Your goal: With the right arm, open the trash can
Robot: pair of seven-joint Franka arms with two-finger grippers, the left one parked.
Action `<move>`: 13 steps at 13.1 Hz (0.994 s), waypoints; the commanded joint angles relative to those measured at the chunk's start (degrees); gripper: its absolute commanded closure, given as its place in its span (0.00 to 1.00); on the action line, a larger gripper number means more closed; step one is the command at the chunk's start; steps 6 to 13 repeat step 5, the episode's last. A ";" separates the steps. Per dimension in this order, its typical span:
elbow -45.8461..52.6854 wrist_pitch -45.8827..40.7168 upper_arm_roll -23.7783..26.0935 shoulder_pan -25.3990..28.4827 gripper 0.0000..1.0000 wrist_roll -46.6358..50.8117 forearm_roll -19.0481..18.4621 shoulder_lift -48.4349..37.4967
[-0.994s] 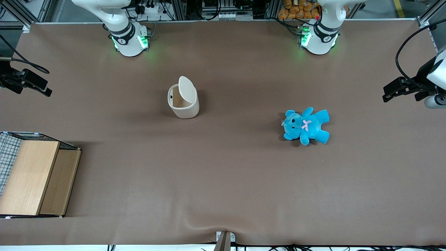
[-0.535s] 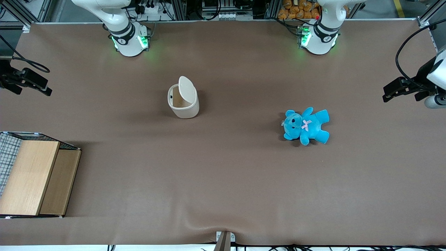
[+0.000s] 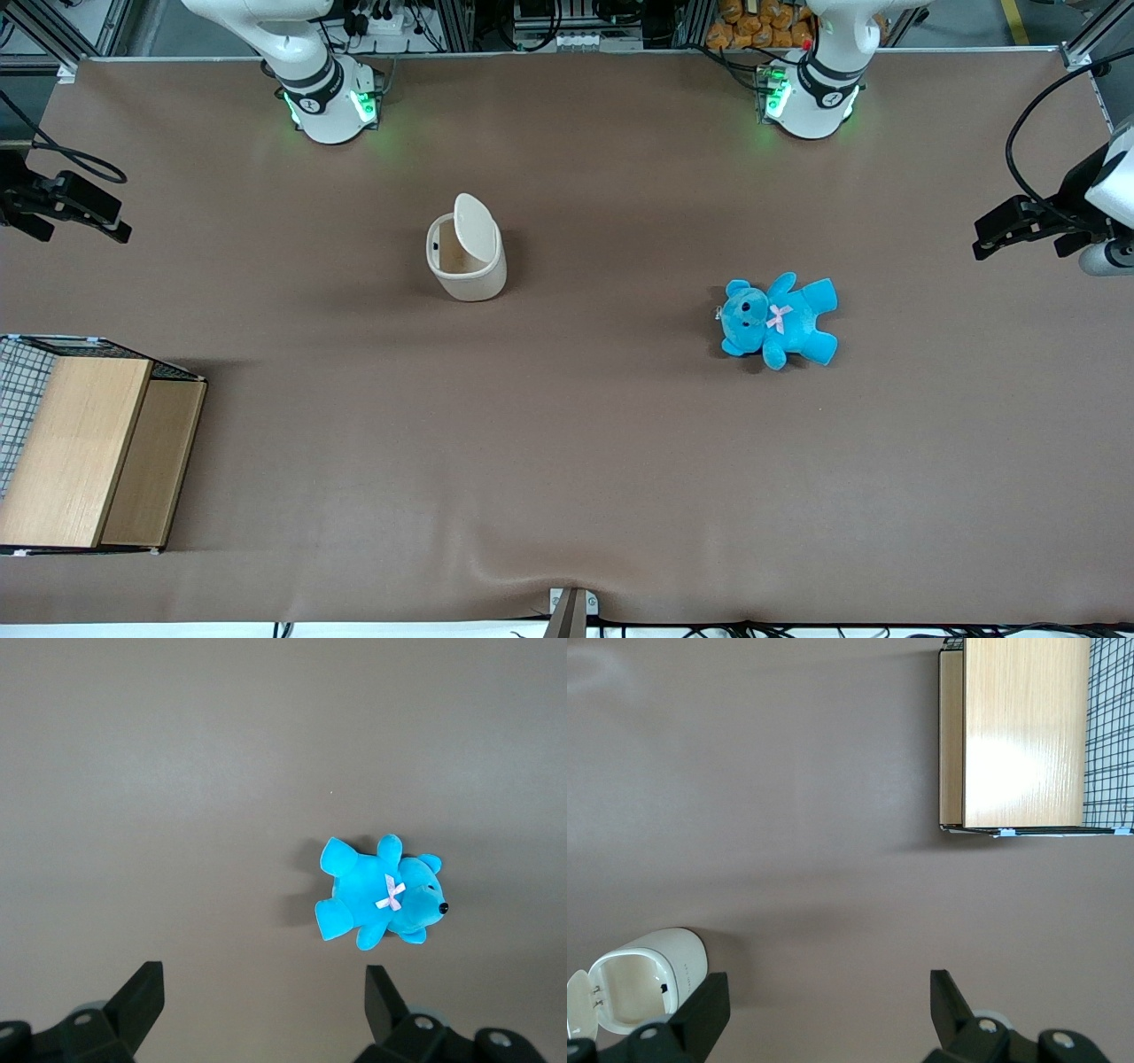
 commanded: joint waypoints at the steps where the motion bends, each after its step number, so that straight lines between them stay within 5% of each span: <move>1: -0.20 -0.12 0.51 -0.73 0.00 -0.72 -0.94 -0.41; 13: -0.20 -0.21 0.51 -0.73 0.00 -0.37 -0.85 -0.41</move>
